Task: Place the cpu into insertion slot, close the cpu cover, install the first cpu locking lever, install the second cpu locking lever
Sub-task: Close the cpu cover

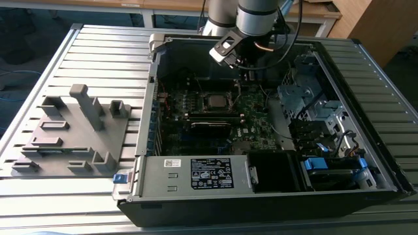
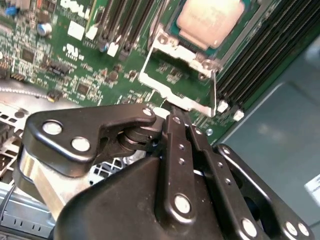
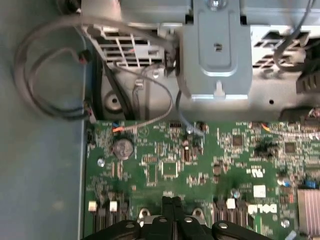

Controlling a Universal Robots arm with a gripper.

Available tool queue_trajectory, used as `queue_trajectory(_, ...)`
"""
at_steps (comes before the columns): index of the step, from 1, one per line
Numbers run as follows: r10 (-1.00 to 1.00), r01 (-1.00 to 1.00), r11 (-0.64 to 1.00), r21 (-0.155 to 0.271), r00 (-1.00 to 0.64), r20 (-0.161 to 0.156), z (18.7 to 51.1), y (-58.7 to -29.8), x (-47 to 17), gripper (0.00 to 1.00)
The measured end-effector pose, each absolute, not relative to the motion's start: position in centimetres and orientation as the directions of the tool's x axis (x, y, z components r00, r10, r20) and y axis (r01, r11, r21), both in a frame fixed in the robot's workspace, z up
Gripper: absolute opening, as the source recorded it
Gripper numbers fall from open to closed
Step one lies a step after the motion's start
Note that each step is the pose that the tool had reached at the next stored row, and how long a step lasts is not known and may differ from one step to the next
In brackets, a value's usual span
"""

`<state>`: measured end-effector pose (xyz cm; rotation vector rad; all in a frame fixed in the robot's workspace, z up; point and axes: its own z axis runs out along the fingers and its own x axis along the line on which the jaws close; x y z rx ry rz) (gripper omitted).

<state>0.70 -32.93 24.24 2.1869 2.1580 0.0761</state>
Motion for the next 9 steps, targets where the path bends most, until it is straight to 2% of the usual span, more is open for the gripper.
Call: queue_trajectory(9, 1.0, 0.992, -0.013, 0.124, 0.014, -0.012, 24.2, -32.9, -2.1, 0.11)
